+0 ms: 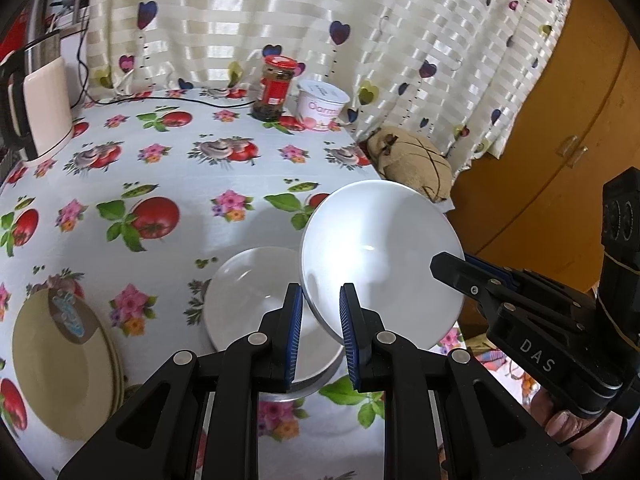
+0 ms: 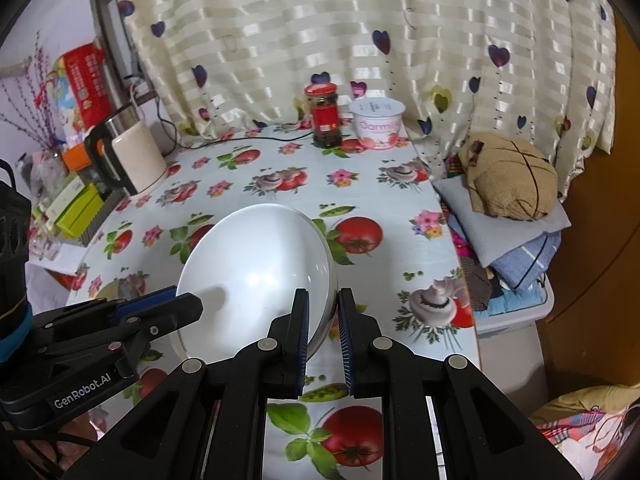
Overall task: Organize plates and bowls
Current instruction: 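Lower the held white bowl into the bowls in the steel bowl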
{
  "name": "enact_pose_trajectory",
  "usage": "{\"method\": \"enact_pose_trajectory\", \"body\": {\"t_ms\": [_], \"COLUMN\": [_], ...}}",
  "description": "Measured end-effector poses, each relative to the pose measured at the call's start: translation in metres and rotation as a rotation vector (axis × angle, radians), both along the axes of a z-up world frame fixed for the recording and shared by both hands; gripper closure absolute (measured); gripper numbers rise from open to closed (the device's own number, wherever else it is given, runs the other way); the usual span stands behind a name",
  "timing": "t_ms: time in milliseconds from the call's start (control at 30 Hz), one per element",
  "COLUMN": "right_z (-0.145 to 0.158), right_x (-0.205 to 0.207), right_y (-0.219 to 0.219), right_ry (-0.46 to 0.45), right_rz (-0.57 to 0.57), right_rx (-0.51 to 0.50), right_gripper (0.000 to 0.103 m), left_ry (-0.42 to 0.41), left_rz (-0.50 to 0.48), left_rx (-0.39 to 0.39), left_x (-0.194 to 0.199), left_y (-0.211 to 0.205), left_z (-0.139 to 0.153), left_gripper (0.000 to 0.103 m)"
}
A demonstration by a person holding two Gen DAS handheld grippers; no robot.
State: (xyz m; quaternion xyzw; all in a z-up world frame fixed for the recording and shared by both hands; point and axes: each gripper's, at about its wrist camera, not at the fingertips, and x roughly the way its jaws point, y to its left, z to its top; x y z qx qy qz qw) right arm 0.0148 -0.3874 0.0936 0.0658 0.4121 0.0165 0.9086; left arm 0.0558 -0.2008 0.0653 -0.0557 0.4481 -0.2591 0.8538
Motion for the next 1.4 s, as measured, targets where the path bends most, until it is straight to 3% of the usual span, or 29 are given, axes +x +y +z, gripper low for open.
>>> {"method": "enact_pose_trajectory", "body": {"t_ms": [533, 1400], "right_z": [-0.012, -0.047], "right_x": [0.013, 0.035], "right_y": [0.031, 0.045], "right_ry": [0.034, 0.131], "right_rz": [0.071, 0.118], "right_rx": [0.013, 0.035], "right_gripper": [0.088, 0.088], "left_ry": [0.031, 0.088], "left_rz": [0.067, 0.098], "left_rx": [0.02, 0.078], "left_x": [0.003, 0.014], "left_y": [0.029, 0.036], "left_z": [-0.008, -0.033], "left_gripper": [0.083, 0.083]}}
